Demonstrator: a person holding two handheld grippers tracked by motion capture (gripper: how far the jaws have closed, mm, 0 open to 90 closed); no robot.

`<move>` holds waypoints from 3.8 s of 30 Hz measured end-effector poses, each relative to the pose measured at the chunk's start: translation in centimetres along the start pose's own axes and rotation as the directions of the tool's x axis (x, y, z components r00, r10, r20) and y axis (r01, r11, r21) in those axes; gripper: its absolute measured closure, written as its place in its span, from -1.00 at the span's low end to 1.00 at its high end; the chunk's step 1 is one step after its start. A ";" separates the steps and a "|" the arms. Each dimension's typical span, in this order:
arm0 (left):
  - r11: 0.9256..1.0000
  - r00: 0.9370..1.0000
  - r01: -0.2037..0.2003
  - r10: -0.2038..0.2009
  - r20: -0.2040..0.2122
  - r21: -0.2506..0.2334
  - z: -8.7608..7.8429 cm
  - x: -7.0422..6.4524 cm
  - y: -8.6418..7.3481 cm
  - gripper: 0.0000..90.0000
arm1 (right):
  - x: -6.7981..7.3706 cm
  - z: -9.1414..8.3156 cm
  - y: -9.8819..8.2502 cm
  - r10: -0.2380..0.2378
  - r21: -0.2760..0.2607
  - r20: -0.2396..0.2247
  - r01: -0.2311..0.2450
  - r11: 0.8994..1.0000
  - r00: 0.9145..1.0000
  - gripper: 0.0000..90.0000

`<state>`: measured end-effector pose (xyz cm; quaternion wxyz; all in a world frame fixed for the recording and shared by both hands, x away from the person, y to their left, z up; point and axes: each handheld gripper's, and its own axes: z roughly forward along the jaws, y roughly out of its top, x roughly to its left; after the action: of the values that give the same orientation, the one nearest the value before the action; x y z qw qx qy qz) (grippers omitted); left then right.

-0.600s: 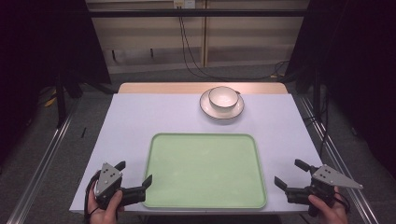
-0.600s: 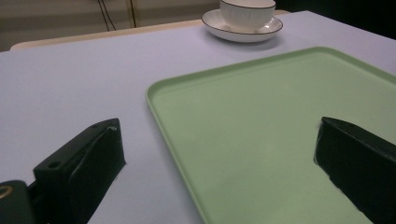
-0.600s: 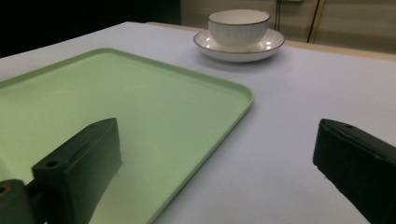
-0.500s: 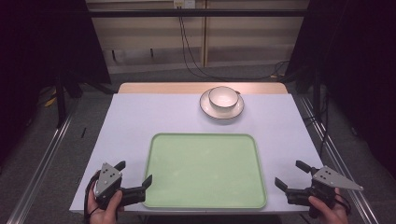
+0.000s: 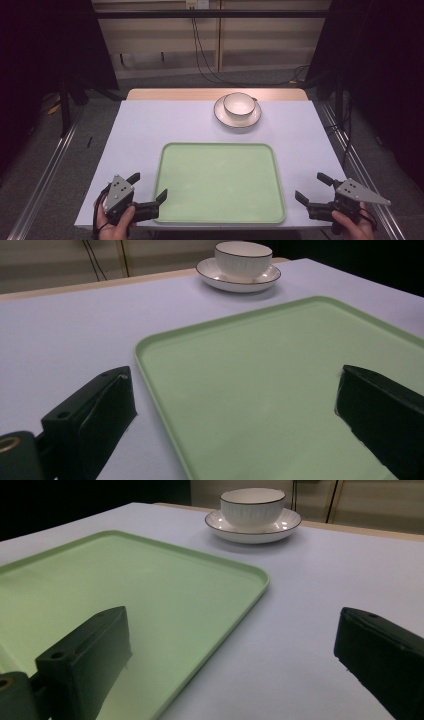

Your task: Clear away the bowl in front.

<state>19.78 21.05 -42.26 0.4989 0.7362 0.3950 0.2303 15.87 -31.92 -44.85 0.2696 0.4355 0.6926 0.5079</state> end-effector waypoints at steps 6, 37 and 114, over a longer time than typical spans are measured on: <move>0.999 0.999 -0.033 0.033 0.009 0.007 1.8 -0.5 1.3 -0.94 | 0.0 0.1 0.0 -0.012 0.000 0.004 0.012 1.000 1.000 -0.97; 0.987 0.972 -0.157 0.149 0.181 0.031 8.5 -3.6 5.6 -0.94 | 0.0 -0.1 0.0 -0.025 -0.020 -0.012 0.024 1.000 1.000 -0.95; 0.958 0.978 -0.087 0.030 0.206 0.273 29.5 -0.9 18.0 -0.70 | 0.3 -0.3 0.0 -0.038 -0.042 -0.063 0.035 0.998 0.997 -0.94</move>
<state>47.16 0.59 -37.40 0.4195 0.8304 0.3494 0.1117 15.45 -31.76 -44.71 0.2656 0.4009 0.6979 0.5307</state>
